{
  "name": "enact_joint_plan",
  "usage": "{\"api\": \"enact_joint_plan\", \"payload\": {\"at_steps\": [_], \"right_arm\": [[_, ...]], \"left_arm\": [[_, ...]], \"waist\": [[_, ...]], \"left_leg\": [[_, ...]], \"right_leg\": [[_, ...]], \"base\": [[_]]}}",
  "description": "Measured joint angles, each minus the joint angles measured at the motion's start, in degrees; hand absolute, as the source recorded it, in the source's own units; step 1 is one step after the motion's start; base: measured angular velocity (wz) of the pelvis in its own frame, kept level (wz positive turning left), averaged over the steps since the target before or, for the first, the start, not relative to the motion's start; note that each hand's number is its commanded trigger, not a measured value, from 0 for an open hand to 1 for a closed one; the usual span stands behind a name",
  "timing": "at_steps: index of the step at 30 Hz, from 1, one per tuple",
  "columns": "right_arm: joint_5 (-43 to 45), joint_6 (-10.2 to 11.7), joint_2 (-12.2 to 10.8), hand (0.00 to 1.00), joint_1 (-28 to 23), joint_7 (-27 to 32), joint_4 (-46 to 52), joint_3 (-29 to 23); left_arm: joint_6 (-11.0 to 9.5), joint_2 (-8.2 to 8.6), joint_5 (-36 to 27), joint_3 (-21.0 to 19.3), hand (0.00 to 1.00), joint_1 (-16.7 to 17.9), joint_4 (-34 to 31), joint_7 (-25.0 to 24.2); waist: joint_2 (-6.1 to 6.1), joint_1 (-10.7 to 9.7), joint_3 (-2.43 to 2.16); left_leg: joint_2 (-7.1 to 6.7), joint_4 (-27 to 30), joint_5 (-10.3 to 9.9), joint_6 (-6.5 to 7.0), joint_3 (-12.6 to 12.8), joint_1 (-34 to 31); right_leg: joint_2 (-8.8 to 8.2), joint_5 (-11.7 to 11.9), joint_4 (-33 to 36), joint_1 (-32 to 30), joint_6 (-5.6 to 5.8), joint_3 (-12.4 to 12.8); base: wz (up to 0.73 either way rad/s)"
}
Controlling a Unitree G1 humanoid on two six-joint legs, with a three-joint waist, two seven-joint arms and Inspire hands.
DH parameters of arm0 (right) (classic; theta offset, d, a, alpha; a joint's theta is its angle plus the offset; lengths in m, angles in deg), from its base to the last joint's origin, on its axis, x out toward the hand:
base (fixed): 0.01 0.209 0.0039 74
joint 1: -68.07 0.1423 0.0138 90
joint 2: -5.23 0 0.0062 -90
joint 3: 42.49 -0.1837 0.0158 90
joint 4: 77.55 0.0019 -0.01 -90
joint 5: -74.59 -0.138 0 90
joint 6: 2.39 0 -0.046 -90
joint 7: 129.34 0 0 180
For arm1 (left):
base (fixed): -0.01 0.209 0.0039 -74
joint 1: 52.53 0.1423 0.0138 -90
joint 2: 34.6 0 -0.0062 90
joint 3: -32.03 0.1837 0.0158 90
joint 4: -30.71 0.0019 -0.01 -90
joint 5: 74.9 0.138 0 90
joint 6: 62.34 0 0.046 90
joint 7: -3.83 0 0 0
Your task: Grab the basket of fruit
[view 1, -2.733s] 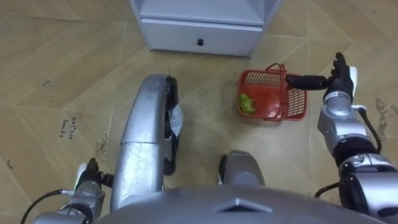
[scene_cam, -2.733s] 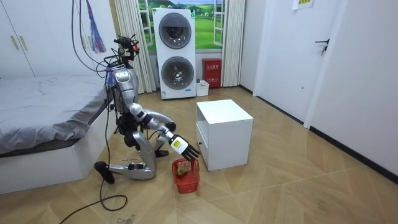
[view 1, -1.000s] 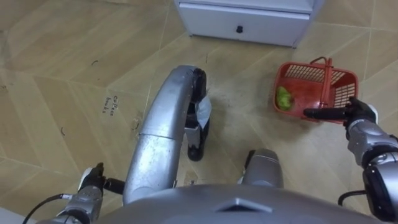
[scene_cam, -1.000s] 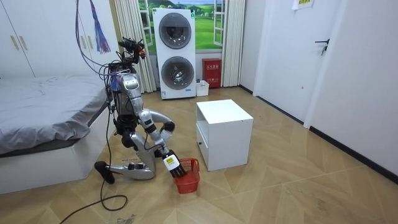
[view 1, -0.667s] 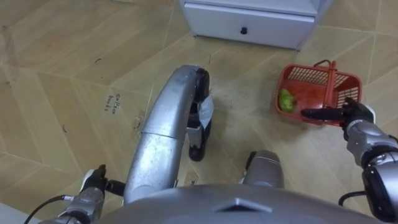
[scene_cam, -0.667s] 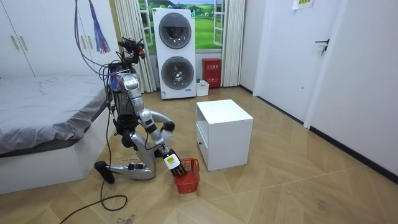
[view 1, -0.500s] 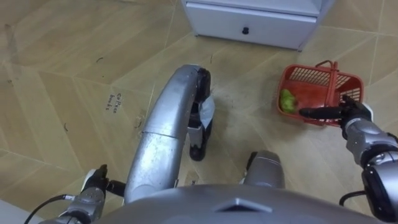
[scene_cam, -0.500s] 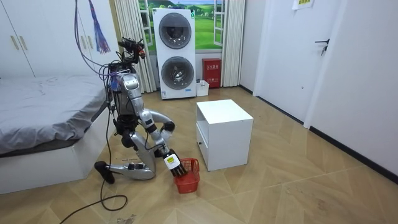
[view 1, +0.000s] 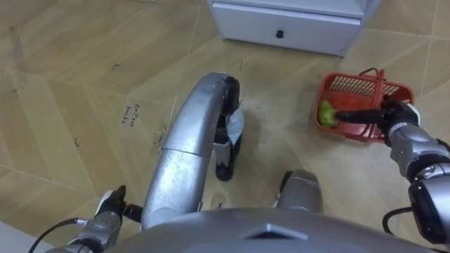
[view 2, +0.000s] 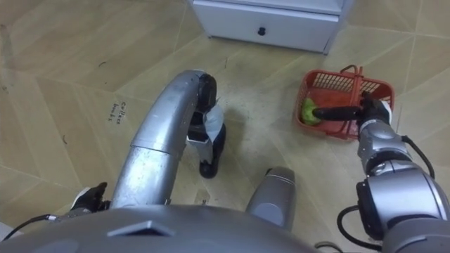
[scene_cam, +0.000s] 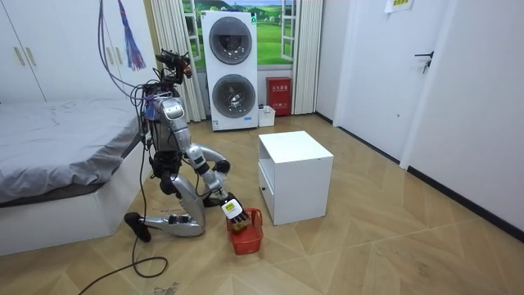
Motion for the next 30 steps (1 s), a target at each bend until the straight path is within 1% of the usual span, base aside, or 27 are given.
{"api": "enact_joint_plan", "payload": {"at_steps": [5,8,10,15,17,20,22,24,30], "right_arm": [[0.0,0.0,0.0,1.0,0.0,0.0,0.0,0.4],[0.0,-0.1,-0.3,1.0,0.0,0.0,0.0,0.4],[0.5,-0.1,-0.9,1.0,0.0,0.1,0.0,0.4],[0.1,-0.1,-1.2,1.0,0.0,0.6,0.3,0.4],[-0.2,-0.1,-1.2,1.0,0.1,0.7,0.3,0.4],[-0.8,-0.2,-1.5,1.0,0.1,1.3,0.3,0.4],[-0.8,-0.5,-2.1,1.0,0.1,1.3,0.3,0.4],[-0.8,-0.7,-2.3,1.0,0.1,1.3,0.3,0.4],[-0.8,-0.7,-2.5,1.0,0.1,1.3,0.3,0.4]], "left_arm": [[0.3,0.77,0.0,0.0,0.0,-0.1,0.0,0.0],[0.9,1.29,0.1,-0.1,0.0,-0.4,0.1,0.0],[1.5,1.4,0.1,-0.1,0.0,-1.7,0.5,0.0],[1.5,1.4,0.1,-0.1,0.0,-3.6,0.8,0.0],[1.5,1.4,0.1,-0.2,0.0,-4.2,1.0,0.0],[1.5,1.4,0.0,-0.3,0.0,-4.6,1.0,-0.2],[1.7,1.4,0.1,-0.3,0.0,-5.0,1.1,-0.4],[1.7,1.4,0.1,-0.3,0.0,-5.2,1.2,-0.4],[2.0,1.4,0.1,-0.4,0.0,-6.3,2.1,-0.4]], "waist": [[-0.35,0.0,0.16],[-0.43,-0.1,0.2],[-0.83,-0.1,0.43],[-1.17,-0.1,0.6],[-1.32,-0.1,0.59],[-1.63,-0.3,0.46],[-2.01,-0.5,0.57],[-2.16,-0.5,0.56],[-2.16,-0.5,0.55]], "left_leg": [[0.24,0.0,0.2,-0.24,-0.1,-0.5],[0.54,0.1,0.3,-0.4,-0.5,-0.6],[0.56,0.1,0.5,-0.79,-0.8,-0.6],[0.96,0.5,0.6,-0.89,-1.3,-0.7],[1.01,0.6,0.6,-0.95,-1.4,-0.7],[1.05,0.7,0.6,-0.96,-1.5,-0.7],[1.11,0.8,0.8,-0.84,-1.6,-0.7],[1.11,0.9,0.8,-0.75,-1.6,-0.7],[1.08,1.1,1.0,-0.46,-1.6,-0.7]], "right_leg": [[0.17,0.0,0.3,-0.8,0.03,0.1],[0.77,0.0,0.5,-0.9,0.05,0.1],[1.13,0.0,0.7,-0.8,0.04,0.1],[1.93,-0.1,1.0,-0.8,-0.01,0.2],[2.07,-0.1,1.1,-0.8,-0.01,0.2],[2.23,-0.1,1.2,-0.7,-0.01,0.1],[2.25,-0.1,1.4,-0.7,-0.02,0.1],[2.25,-0.1,1.4,-0.6,-0.02,0.1],[2.21,-0.1,1.6,-0.4,-0.02,0.0]], "base": [[0.0],[-0.01],[0.0],[-0.04],[0.0],[0.0],[0.0],[0.0],[0.0]]}}
